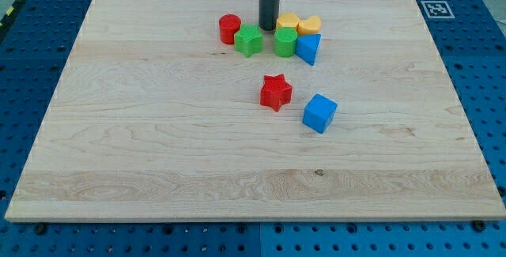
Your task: Slide both the yellow blocks to the top of the blue triangle
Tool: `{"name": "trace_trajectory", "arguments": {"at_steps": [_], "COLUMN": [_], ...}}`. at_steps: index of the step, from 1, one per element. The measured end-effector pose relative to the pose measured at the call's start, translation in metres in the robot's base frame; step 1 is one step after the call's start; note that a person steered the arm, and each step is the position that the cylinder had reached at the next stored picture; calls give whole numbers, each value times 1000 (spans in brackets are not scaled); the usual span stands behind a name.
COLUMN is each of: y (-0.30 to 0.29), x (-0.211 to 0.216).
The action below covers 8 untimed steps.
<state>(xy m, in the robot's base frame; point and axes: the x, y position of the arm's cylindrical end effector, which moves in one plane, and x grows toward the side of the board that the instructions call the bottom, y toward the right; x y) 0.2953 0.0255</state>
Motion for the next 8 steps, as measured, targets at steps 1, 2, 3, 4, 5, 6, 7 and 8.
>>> {"name": "trace_trajectory", "arguments": {"at_steps": [1,2,3,4,5,6,7,8], "y": [1,5,21,26,4,-2,19,93], "x": [-3,0,18,24,6,-26,-67,-80]}}
